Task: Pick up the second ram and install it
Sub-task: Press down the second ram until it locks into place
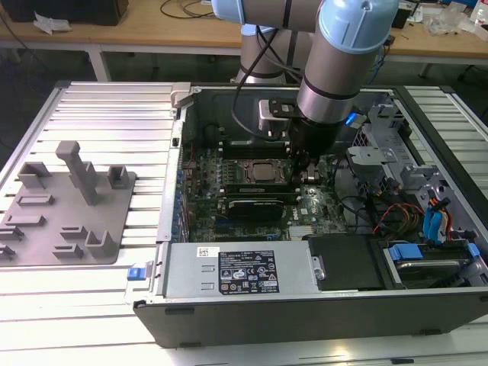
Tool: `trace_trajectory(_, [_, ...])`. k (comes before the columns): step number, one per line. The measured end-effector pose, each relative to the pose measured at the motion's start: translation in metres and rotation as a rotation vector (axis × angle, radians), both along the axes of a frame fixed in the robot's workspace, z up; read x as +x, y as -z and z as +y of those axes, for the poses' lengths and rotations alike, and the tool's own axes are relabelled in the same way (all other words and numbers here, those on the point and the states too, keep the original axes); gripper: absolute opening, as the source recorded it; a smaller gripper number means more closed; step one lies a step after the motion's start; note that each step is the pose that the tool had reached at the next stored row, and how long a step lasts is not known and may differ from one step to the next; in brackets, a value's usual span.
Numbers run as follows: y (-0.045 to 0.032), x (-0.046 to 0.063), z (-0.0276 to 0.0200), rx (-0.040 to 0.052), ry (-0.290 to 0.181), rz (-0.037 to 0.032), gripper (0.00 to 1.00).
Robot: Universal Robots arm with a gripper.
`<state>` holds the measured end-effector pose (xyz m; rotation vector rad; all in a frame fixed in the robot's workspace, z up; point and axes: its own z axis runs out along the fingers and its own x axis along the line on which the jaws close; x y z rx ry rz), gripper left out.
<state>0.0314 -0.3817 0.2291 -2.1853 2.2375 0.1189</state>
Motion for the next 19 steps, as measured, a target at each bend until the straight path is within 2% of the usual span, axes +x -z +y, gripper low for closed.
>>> trace_trajectory(4, [0.0002, 0.0, 0.0, 0.0, 0.0, 0.0002, 0.08])
trace_trajectory(6, [-0.0141, 0.0, 0.0, -0.0019, 0.0, 0.0001, 0.08])
trace_trajectory(7, [-0.0166, 0.0, 0.0, -0.0026, 0.0, 0.0001, 0.08])
trace_trajectory(10, [-0.0166, -0.002, -0.0001, -0.0031, 0.0, 0.0001, 0.08])
trace_trajectory(14, [-0.0162, -0.02, 0.0, -0.0031, 0.0, -0.0002, 0.08])
trace_trajectory(19, [-0.0157, -0.048, 0.0001, -0.0032, 0.0, -0.001, 0.08])
